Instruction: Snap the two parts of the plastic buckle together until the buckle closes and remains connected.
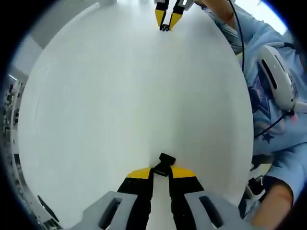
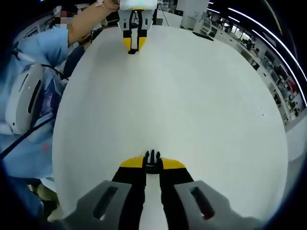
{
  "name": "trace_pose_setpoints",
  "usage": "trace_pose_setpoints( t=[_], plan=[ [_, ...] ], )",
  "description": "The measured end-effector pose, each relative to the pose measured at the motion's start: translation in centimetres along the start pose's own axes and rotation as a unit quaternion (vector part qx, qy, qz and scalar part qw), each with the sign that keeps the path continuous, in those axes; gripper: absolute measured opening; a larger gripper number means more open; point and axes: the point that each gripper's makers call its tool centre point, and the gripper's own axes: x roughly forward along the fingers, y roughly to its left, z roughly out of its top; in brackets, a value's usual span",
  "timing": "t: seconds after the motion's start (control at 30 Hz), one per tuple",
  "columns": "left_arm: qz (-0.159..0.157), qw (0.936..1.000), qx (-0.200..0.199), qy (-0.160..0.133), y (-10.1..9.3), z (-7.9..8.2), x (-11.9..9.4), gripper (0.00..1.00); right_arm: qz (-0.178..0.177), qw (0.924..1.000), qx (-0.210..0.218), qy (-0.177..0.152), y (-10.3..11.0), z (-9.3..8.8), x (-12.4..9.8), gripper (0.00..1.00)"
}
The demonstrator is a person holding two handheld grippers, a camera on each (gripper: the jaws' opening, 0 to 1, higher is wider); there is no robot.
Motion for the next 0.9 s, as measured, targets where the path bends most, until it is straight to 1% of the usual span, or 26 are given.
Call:
trace_pose_setpoints(
  t=[0.07, 0.37, 0.73, 0.9],
  plan=[
    [0.0, 1.0, 0.001, 0.0, -0.1, -0.1, 0.0, 0.11, 0.002, 1.0, -0.005, 0.002, 0.2, 0.0, -0.1, 0.1],
    [0.002, 0.9999, -0.015, -0.006, -0.7, -0.5, 0.0, 0.11, 0.007, 0.9999, -0.013, 0.006, 0.9, 0.0, -0.2, 0.1],
    [0.003, 0.998, -0.061, -0.017, -1.7, -0.9, 0.1, 0.11, 0.009, 0.9998, -0.018, 0.008, 2.2, -0.1, -0.3, 0.1],
    [0.007, 0.9973, -0.07, -0.023, -2.0, -1.0, 0.1, 0.11, 0.009, 0.9997, -0.02, 0.006, 2.5, -0.1, -0.2, 0.1]
  ],
)
